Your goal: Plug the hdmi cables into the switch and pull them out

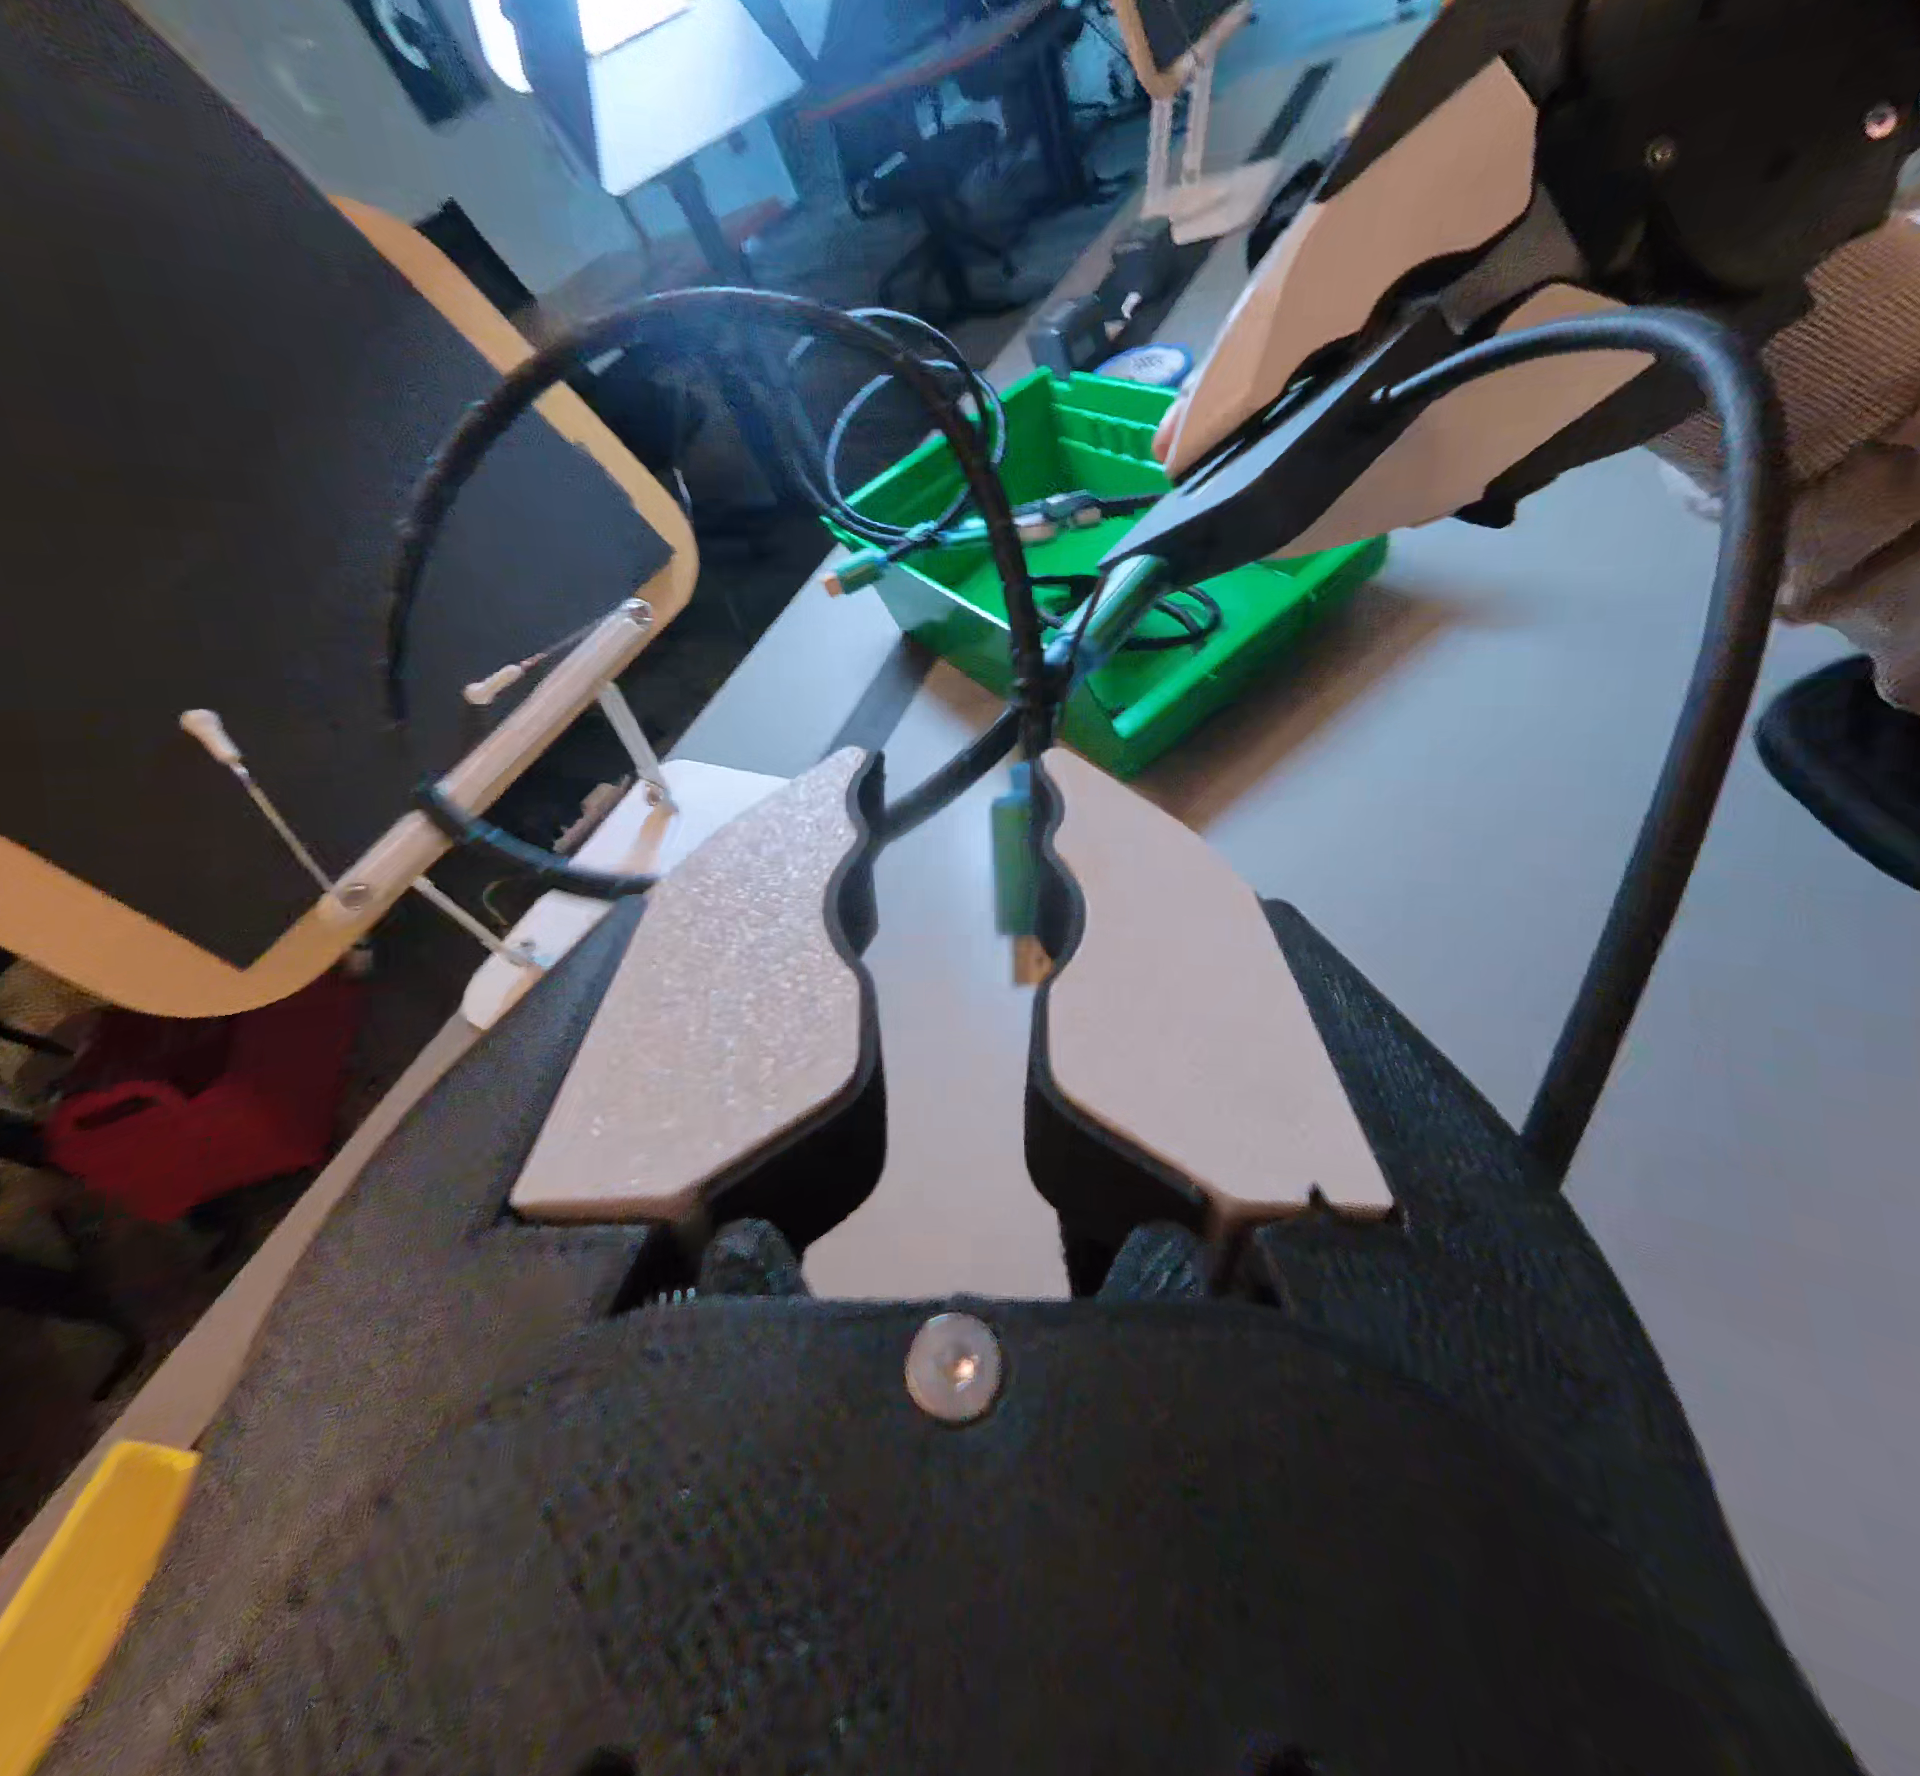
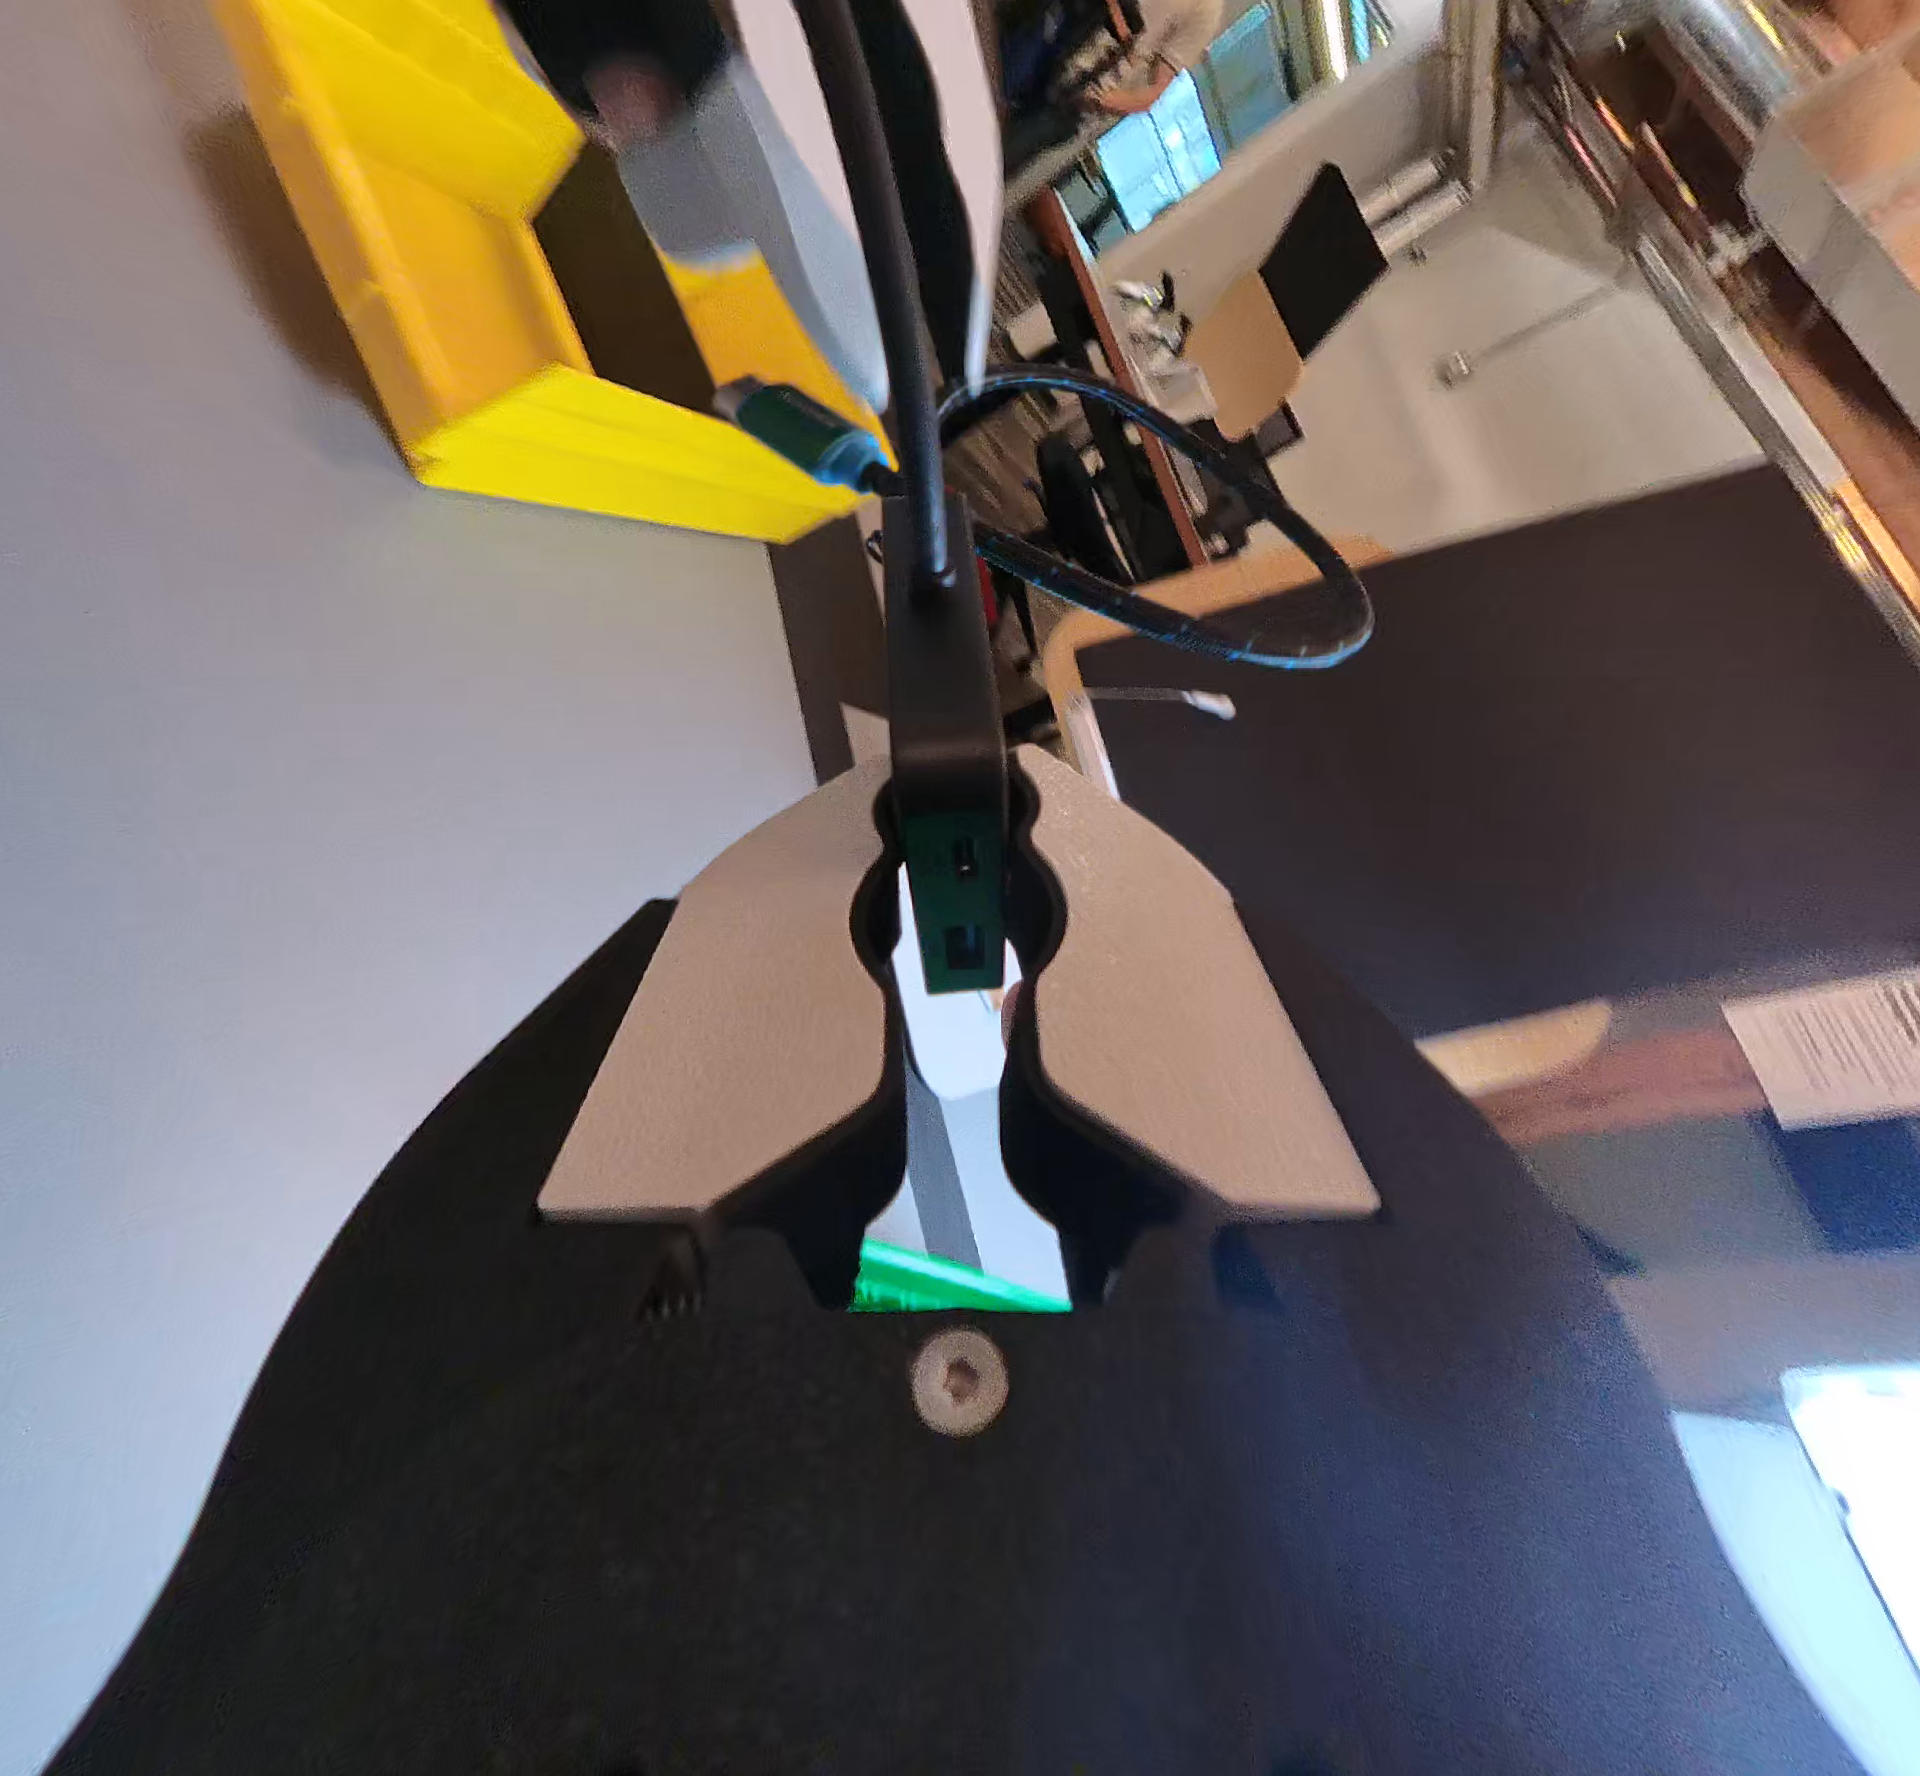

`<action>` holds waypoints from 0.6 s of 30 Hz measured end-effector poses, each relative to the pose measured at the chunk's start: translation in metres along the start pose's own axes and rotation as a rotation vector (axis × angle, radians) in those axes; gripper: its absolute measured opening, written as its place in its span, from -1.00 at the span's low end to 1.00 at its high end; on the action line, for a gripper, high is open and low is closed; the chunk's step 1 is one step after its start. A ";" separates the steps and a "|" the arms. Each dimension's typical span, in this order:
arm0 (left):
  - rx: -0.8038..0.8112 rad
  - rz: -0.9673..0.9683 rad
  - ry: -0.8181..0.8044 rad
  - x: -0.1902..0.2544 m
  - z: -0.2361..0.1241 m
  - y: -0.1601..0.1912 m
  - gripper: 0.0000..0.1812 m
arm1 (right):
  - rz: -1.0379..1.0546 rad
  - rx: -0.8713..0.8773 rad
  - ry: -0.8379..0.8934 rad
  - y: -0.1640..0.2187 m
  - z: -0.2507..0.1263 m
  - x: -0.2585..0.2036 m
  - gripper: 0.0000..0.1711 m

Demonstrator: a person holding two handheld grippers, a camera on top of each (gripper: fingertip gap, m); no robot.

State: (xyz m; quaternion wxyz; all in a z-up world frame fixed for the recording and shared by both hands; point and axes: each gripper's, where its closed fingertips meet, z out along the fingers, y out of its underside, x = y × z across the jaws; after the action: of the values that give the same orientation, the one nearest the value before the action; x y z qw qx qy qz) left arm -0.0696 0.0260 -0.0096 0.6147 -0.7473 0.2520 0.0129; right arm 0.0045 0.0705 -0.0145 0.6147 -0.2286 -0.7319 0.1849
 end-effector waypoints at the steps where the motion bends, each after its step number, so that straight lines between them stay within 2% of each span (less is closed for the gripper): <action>1: 0.035 -0.002 -0.054 -0.012 -0.006 -0.004 -0.72 | 0.022 -0.031 0.035 0.012 -0.005 0.012 -0.82; 4: 0.095 -0.017 -0.151 -0.036 -0.024 -0.011 -0.68 | 0.089 -0.161 0.182 0.064 -0.023 0.051 -0.81; 8: 0.115 -0.001 -0.192 -0.044 -0.032 -0.015 -0.68 | 0.161 -0.413 0.382 0.149 -0.054 0.090 -0.83; 13: 0.065 0.063 -0.196 -0.037 -0.018 -0.007 -0.66 | 0.228 -0.797 0.496 0.251 -0.092 0.096 -0.82; 16: 0.044 0.097 -0.192 -0.032 -0.010 -0.003 -0.65 | 0.260 -0.944 0.535 0.288 -0.102 0.089 -0.83; 18: 0.042 0.094 -0.180 -0.029 -0.007 -0.003 -0.65 | 0.281 -0.997 0.453 0.302 -0.096 0.073 -0.82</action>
State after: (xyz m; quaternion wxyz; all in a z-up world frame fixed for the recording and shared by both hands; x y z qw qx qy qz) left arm -0.0963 0.0304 0.0044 0.6491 -0.7175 0.2308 0.1033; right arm 0.1215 0.3602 -0.1050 0.5435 -0.6206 -0.5430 -0.1570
